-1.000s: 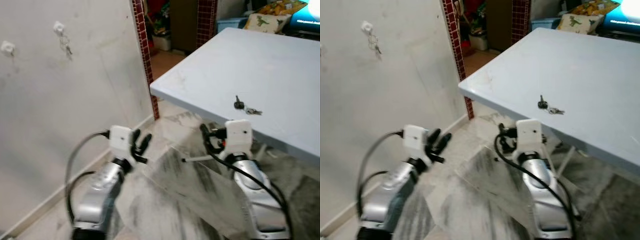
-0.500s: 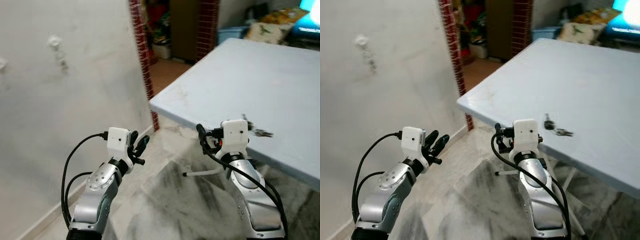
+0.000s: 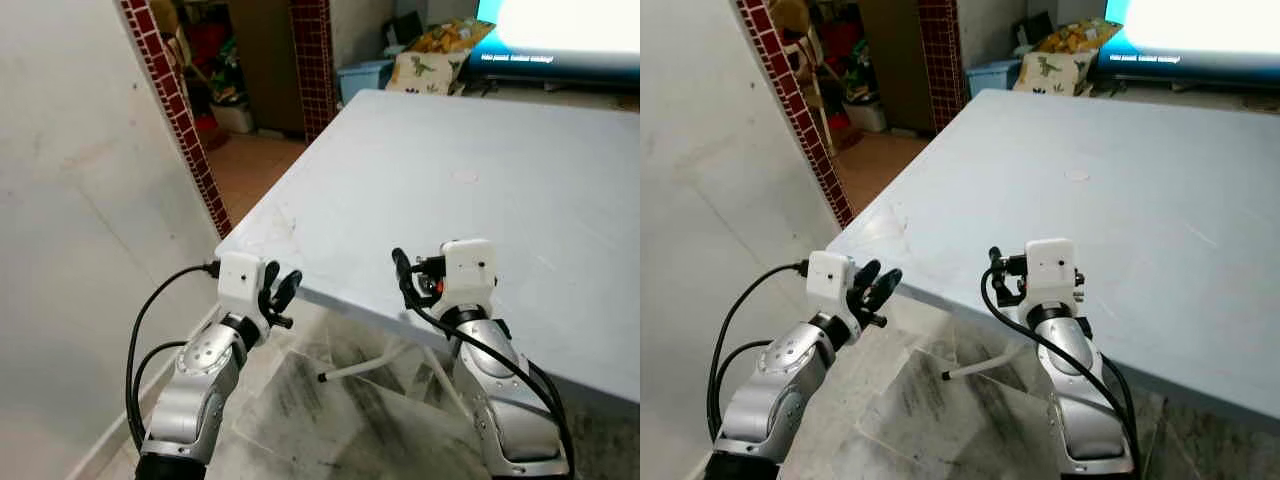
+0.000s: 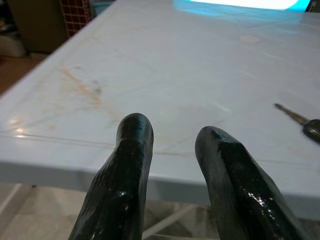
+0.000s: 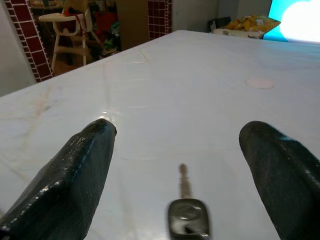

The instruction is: Hang keys on a hook

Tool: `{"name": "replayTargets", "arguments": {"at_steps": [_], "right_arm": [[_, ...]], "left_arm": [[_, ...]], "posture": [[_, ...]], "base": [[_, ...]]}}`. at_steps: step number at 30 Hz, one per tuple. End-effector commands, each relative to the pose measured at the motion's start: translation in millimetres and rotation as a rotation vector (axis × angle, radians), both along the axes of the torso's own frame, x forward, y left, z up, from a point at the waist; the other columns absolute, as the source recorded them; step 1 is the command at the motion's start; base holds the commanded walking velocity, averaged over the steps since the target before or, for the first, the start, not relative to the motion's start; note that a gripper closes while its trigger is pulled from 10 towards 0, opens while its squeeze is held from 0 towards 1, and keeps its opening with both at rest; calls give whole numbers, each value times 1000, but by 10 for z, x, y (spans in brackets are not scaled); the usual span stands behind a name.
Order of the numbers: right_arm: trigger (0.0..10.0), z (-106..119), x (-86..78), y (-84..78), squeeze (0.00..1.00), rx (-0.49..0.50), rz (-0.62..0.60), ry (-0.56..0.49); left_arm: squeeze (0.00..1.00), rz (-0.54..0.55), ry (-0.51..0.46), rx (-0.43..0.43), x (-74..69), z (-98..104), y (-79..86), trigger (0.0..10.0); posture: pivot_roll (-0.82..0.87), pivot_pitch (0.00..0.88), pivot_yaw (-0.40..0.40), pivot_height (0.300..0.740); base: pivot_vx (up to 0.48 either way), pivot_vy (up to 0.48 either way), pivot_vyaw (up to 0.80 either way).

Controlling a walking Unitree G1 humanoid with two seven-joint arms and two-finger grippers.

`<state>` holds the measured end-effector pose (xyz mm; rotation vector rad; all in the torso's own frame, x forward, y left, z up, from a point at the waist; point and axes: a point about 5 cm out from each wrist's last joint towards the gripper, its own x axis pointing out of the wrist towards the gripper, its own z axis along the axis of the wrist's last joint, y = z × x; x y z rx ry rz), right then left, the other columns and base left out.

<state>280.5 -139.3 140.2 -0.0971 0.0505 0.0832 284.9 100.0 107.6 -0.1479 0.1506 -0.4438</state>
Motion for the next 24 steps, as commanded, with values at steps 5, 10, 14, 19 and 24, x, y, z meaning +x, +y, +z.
{"name": "replayTargets", "arguments": {"at_steps": [5,10,14,19,24], "right_arm": [[10000,-4,-3,17,0,-15,0,41],[10000,-52,-65,-8,0,-28,9,83],[10000,-183,-148,-97,0,-117,-36,191],[10000,-244,-192,-199,0,-156,-117,229],[10000,-328,-213,-260,0,-170,-135,243]], "left_arm": [[0,-29,59,24,-34,-72,30,10000],[0,-60,99,35,-60,-128,64,10000],[0,-112,145,48,-104,-183,90,10000],[0,-197,178,57,-177,-234,24,10000],[0,-250,210,50,-205,-267,-34,10000]], "posture": [[-92,0,120,740],[-96,0,127,740],[-97,0,132,740],[-98,0,134,740],[-98,0,133,740]], "base": [[0,0,0],[0,0,0],[0,0,0],[0,0,0],[0,0,0]]}}
